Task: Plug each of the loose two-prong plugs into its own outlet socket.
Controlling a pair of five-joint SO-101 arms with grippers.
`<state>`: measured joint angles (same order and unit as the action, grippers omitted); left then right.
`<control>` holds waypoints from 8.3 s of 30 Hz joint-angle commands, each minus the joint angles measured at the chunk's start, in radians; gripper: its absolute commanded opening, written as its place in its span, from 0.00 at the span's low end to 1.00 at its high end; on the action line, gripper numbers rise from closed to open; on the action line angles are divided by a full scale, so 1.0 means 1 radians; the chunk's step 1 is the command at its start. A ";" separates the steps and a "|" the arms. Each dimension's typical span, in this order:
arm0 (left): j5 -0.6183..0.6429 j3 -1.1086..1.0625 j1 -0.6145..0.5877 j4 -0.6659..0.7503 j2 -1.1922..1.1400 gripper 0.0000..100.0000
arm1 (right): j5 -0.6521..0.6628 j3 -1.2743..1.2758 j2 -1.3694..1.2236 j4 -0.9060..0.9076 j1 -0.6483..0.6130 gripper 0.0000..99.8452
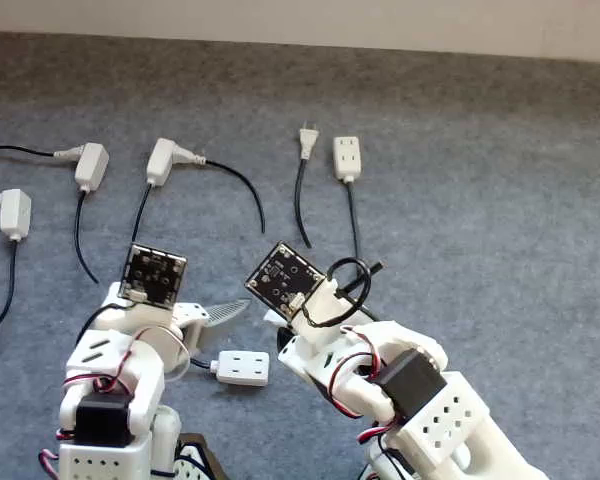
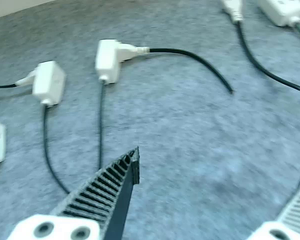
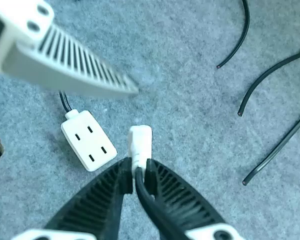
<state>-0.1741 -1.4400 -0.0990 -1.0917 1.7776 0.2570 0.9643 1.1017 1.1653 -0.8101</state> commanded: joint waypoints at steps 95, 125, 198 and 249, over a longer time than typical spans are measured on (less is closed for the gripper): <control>0.196 -0.081 -0.306 0.189 -0.007 0.45 | -0.914 -0.065 -0.598 -0.036 -0.300 0.01; -0.043 0.639 -0.015 -0.272 -0.549 0.45 | -0.195 -0.987 -0.585 0.524 0.700 0.62; -0.446 1.721 0.024 -0.235 -2.051 0.00 | -0.081 0.625 0.242 -0.315 0.665 0.60; -0.124 2.644 0.348 0.040 -2.830 0.28 | -0.081 0.624 0.242 -0.318 0.665 0.34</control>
<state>-0.3030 1.2052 0.2493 -1.1745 -1.0395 0.1680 1.5950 1.3303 0.8631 -0.1366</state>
